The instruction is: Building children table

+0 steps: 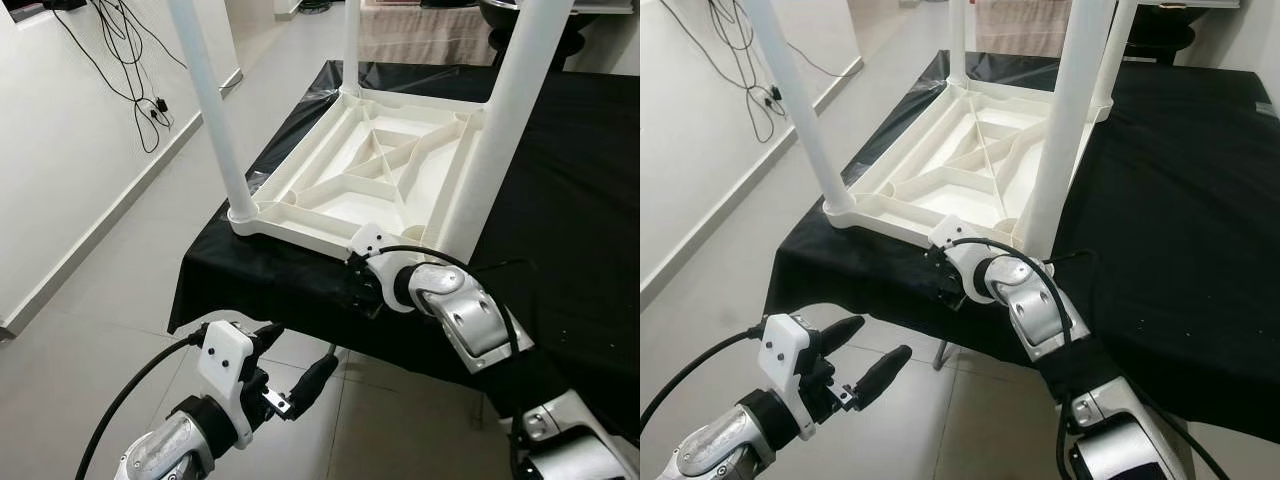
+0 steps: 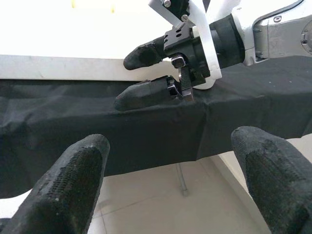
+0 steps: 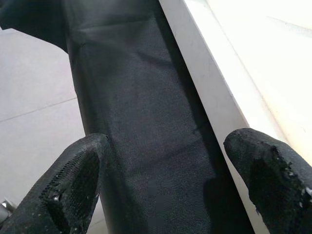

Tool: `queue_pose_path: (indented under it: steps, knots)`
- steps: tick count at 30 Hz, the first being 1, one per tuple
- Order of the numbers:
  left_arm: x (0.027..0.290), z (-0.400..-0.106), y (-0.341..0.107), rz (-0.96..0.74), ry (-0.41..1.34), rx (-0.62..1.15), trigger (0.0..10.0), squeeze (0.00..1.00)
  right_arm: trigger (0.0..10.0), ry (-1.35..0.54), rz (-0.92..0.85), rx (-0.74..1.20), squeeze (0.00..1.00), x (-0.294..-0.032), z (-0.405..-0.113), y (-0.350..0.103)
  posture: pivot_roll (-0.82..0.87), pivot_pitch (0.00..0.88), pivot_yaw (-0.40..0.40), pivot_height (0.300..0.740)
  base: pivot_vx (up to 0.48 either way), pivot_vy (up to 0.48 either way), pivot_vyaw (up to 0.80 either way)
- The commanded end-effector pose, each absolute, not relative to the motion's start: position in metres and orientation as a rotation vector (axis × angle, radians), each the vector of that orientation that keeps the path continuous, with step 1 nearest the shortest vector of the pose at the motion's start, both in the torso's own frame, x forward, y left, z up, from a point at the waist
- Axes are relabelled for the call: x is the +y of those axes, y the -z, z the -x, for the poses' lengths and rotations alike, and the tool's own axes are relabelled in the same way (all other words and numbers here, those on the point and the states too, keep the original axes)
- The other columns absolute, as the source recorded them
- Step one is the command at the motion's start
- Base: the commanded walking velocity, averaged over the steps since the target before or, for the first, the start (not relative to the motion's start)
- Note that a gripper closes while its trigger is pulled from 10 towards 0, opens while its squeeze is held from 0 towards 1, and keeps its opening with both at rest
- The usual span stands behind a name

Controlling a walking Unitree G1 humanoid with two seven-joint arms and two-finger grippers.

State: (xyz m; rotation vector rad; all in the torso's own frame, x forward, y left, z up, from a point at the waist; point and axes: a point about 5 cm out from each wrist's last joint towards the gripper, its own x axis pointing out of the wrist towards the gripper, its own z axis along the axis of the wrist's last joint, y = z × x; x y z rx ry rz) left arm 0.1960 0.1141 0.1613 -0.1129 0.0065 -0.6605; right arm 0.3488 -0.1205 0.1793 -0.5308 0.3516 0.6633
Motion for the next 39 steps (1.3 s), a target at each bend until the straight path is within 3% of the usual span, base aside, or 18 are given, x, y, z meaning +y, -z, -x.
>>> queue_pose_path:
  steps: [1, 14, 20, 30, 31, 35, 39]
  knots:
    - [0.115, -0.195, -0.162, 0.121, 0.652, 0.001, 10.0, 0.00, 10.0, -0.536, 0.563, 0.288, 0.00, -0.138, -0.358, -0.198, 0.01, 0.188, 0.051, 0.740, 0.000, 0.000, 0.00]
    - [0.116, -0.195, -0.162, 0.118, 0.650, 0.002, 10.0, 0.00, 10.0, -0.711, 0.512, 0.413, 0.00, -0.173, -0.338, -0.199, 0.01, 0.189, 0.054, 0.740, 0.000, 0.000, 0.00]
    - [0.117, -0.195, -0.162, 0.117, 0.651, 0.004, 10.0, 0.00, 10.0, -0.694, 0.514, 0.415, 0.00, -0.188, -0.339, -0.205, 0.01, 0.190, 0.056, 0.740, 0.000, 0.000, 0.00]
    - [0.116, -0.196, -0.162, 0.116, 0.649, 0.006, 10.0, 0.00, 10.0, -0.775, 0.474, 0.344, 0.00, -0.178, -0.334, -0.212, 0.01, 0.188, 0.052, 0.740, 0.000, 0.000, 0.00]
    - [0.115, -0.198, -0.164, 0.121, 0.642, 0.007, 10.0, 0.00, 10.0, -0.834, 0.401, 0.223, 0.00, -0.169, -0.330, -0.223, -0.01, 0.192, 0.037, 0.740, 0.000, 0.000, 0.00]
    - [0.113, -0.205, -0.170, 0.121, 0.611, -0.016, 10.0, 0.00, 10.0, -0.880, 0.319, 0.069, 0.00, -0.160, -0.322, -0.236, -0.03, 0.189, 0.033, 0.740, 0.000, 0.000, 0.00]
    - [0.114, -0.211, -0.175, 0.124, 0.580, -0.044, 10.0, 0.00, 10.0, -0.855, 0.268, 0.011, 0.00, -0.157, -0.319, -0.239, -0.05, 0.184, 0.031, 0.740, 0.000, 0.000, 0.00]
